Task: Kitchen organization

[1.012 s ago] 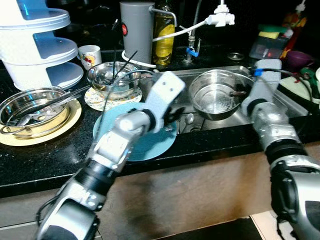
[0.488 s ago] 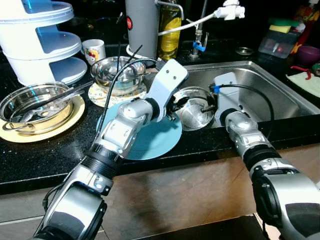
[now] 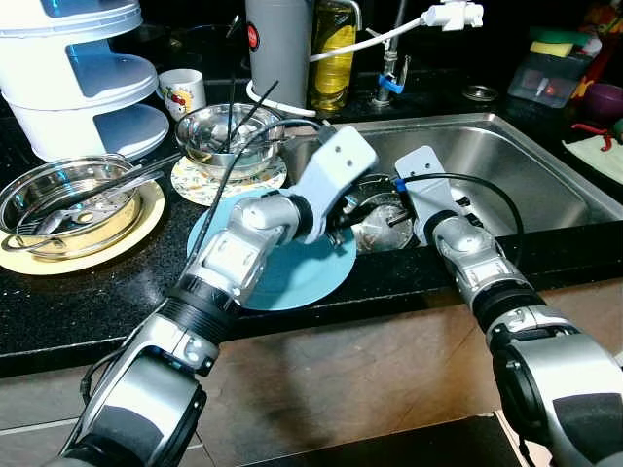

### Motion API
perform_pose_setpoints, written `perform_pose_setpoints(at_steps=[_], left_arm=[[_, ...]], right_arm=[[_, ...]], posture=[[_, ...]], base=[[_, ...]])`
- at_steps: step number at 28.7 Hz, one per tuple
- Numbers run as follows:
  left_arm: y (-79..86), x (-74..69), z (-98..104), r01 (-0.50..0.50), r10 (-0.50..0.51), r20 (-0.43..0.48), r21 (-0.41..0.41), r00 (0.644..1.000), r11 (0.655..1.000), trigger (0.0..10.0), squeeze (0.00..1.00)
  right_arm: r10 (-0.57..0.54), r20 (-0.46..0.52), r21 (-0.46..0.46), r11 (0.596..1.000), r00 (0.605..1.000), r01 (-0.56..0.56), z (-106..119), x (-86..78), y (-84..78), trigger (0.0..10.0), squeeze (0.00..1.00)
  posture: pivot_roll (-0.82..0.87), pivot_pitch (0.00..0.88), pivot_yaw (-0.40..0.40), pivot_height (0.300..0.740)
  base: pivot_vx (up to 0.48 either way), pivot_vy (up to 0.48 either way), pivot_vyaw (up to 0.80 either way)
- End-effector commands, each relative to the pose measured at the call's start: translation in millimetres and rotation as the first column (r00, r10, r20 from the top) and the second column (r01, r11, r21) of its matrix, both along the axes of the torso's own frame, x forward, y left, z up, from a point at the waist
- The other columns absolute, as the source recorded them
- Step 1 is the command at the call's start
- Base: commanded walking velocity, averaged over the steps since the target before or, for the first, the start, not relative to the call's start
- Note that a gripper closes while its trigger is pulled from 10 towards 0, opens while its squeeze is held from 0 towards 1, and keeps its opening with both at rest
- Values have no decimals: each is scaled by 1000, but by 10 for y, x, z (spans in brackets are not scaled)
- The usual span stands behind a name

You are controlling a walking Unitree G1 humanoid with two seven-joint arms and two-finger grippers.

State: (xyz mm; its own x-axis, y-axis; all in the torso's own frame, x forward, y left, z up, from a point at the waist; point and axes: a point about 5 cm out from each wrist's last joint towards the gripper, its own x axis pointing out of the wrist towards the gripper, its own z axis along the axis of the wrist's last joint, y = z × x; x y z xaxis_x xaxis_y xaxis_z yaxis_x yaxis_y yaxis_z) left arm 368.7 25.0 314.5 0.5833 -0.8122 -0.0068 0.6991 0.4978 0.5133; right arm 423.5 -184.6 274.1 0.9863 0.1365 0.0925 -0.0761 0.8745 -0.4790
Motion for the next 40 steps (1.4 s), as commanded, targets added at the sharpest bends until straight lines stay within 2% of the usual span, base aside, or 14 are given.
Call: perform_pose_setpoints(at_steps=[1, 5, 7, 8, 9, 11, 12, 14, 16, 17, 25, 29, 39, 40], left_arm=[[-13, 5, -25, 3, -2, -14, 42, 1000, 999, 10000, 0], [9, 22, -22, -1, 2, -23, 60, 1000, 998, 10000, 0], [15, 29, -15, -2, 3, -22, 62, 1000, 998, 10000, 0], [16, 31, -16, -3, 4, -21, 63, 1000, 998, 10000, 0], [20, 32, -14, -3, 4, -21, 62, 1000, 998, 10000, 0], [25, 32, -11, -4, 5, -20, 62, 1000, 998, 10000, 0], [32, 33, -4, -6, 7, -18, 59, 1000, 998, 10000, 0], [35, 34, -1, -6, 7, -17, 59, 1000, 998, 10000, 0], [66, 28, 20, -13, 14, -15, 47, 1000, 999, 10000, 0], [95, 26, 32, -21, 22, -15, 37, 1000, 999, 10000, 0], [390, 24, 104, -100, 99, -27, -45, 995, 994, 10000, 0], [782, -84, 273, -146, 135, -64, -209, 989, 967, 10000, 0], [1387, -498, 301, -158, 154, -38, -153, 987, 975, 10000, 0], [1430, -545, 301, -169, 162, -53, -165, 985, 972, 10000, 0]], right_arm=[[4, -74, 12, 1000, 997, -3, -163, -3, -4, 10000, 0], [31, -91, -2, 1000, 995, -31, -156, 1, 31, 10000, 0], [33, -97, -7, 999, 995, -34, -153, 2, 33, 10000, 471], [33, -102, -6, 999, 994, -34, -156, 2, 32, 10000, 471], [33, -107, -11, 999, 994, -35, -159, 3, 33, 10000, 737], [34, -113, -17, 999, 993, -36, -161, 4, 34, 10000, 737], [36, -120, -23, 999, 992, -39, -161, 4, 36, 10000, 894], [37, -123, -24, 999, 992, -40, -161, 5, 36, 10000, 894], [38, -121, -23, 999, 992, -41, -149, 7, 41, 10000, 765], [41, -122, -12, 999, 992, -43, -145, 7, 43, 10000, 0], [57, -96, 112, 993, 994, -46, -68, 10, 19, 10000, 0], [152, -20, 359, 924, 988, -135, 148, 16, 77, 10000, 0], [419, -61, 613, 732, 906, -297, 166, 8, 386, 10000, 0], [438, -60, 630, 714, 897, -306, 171, 5, 411, 10000, 341]], posture=[[48, 227, -36, 740], [40, 215, -39, 740], [38, 211, -40, 740], [32, 204, -44, 740], [32, 204, -44, 740], [32, 204, -44, 740], [31, 192, -48, 740], [31, 192, -48, 740], [30, 177, -54, 740], [30, 169, -57, 740], [26, 164, -60, 740], [26, 163, -61, 740], [36, 158, -70, 740], [40, 154, -74, 740]], base=[[0, 0, 0], [0, 0, 0], [0, 0, 0], [0, 0, 0], [0, 0, 0], [0, 0, 0], [0, 0, 0], [0, 0, 0], [0, 0, 0], [0, 0, 0], [0, 0, 0], [0, 0, 0], [0, 0, 0], [0, 0, 0]])
